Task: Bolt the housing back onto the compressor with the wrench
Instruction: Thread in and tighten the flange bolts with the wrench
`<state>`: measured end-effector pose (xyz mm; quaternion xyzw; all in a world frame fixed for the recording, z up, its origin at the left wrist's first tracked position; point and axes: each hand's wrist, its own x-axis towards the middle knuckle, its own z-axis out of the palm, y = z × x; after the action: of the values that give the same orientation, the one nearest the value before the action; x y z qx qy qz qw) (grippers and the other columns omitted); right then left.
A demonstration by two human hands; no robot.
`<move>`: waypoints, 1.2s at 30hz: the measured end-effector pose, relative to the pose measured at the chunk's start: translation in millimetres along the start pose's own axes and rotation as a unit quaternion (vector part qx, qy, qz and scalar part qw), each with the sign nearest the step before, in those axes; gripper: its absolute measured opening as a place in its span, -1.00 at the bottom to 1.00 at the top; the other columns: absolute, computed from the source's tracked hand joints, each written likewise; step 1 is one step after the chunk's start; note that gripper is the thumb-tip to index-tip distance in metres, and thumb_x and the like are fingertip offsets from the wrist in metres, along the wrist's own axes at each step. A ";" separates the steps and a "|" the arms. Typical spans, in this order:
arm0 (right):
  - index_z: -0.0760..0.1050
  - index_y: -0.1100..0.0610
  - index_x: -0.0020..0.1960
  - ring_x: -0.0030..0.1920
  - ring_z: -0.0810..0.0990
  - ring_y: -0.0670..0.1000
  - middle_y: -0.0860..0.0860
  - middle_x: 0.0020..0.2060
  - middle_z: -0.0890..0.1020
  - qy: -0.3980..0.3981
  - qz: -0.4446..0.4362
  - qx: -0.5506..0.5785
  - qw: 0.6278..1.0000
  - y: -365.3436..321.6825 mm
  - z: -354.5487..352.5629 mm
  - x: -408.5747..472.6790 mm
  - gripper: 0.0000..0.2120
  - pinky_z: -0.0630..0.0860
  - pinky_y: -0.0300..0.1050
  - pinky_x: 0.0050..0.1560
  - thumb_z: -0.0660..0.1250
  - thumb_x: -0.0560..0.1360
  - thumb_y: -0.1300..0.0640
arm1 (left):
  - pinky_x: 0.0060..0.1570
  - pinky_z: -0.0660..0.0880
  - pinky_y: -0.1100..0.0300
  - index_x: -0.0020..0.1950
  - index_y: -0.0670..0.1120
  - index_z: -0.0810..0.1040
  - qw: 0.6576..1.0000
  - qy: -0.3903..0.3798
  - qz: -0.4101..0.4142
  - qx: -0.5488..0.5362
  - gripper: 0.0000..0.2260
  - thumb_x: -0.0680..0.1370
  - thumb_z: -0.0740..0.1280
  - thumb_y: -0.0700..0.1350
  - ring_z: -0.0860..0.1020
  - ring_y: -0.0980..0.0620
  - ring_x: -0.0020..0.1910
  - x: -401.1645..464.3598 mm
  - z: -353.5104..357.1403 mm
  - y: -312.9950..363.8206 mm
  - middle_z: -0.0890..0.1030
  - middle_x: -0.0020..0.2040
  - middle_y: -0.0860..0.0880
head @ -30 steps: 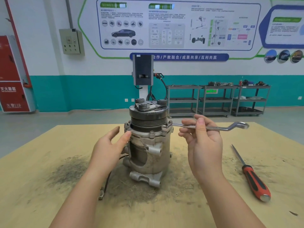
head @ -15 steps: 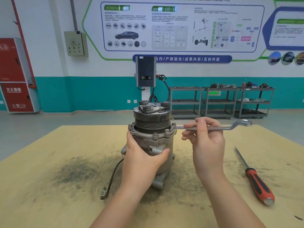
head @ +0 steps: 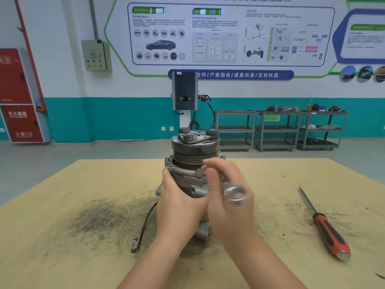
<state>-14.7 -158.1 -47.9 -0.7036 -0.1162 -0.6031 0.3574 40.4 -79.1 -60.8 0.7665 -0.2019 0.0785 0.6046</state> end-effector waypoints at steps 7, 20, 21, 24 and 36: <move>0.34 0.08 0.02 -0.44 0.57 0.02 0.03 -0.26 0.61 0.158 0.287 0.308 0.893 11.2 -34.8 22.2 -0.82 0.53 -0.15 -0.38 0.07 0.64 0.32 | 0.23 0.42 0.38 0.50 0.17 0.30 0.980 -0.182 -0.007 -0.077 -0.20 0.34 0.57 -0.04 0.46 0.38 0.28 40.2 -41.3 -32.1 0.47 0.33 0.37; 0.31 0.18 0.08 -0.41 0.62 0.02 0.18 -0.21 0.54 0.093 0.330 0.347 0.873 12.2 -26.1 23.7 -0.94 0.59 -0.17 -0.36 0.15 0.62 0.29 | 0.03 0.45 0.51 0.38 0.26 0.30 0.996 -0.084 0.024 -0.033 -0.44 0.48 0.49 0.02 0.46 0.54 0.09 18.1 -7.7 -29.8 0.54 0.11 0.45; 0.31 0.18 0.07 -0.41 0.62 0.03 0.18 -0.21 0.55 0.092 0.328 0.345 0.875 11.5 -26.5 24.1 -0.94 0.59 -0.17 -0.36 0.15 0.62 0.29 | -0.08 0.42 0.58 0.29 0.31 0.33 0.997 -0.070 0.021 -0.025 -0.52 0.49 0.49 0.02 0.45 0.58 0.04 16.9 -5.2 -29.8 0.54 0.03 0.50; 0.32 0.15 0.02 -0.42 0.61 0.02 0.13 -0.27 0.58 0.113 0.316 0.357 0.871 10.4 -29.3 26.8 -0.92 0.58 -0.17 -0.38 0.13 0.63 0.31 | -0.16 0.41 0.59 0.13 0.37 0.36 0.999 -0.041 0.009 -0.026 -0.62 0.52 0.46 0.00 0.48 0.53 0.03 12.5 2.4 -28.3 0.56 -0.03 0.49; 0.28 0.11 0.02 -0.49 0.52 0.00 0.09 -0.37 0.62 0.136 0.348 0.384 0.844 20.5 -46.6 36.7 -0.79 0.49 -0.21 -0.45 0.08 0.59 0.41 | 0.52 0.21 -0.04 0.63 0.07 -0.06 0.999 -0.026 0.029 -0.038 -0.26 0.60 0.33 0.06 0.16 0.09 0.56 -17.2 23.3 -9.0 0.19 0.59 0.10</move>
<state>-29.2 -212.7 -20.4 -0.4150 -0.0365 -0.4363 0.7975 25.6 -96.0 -81.1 0.7388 -0.2424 0.0682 0.6251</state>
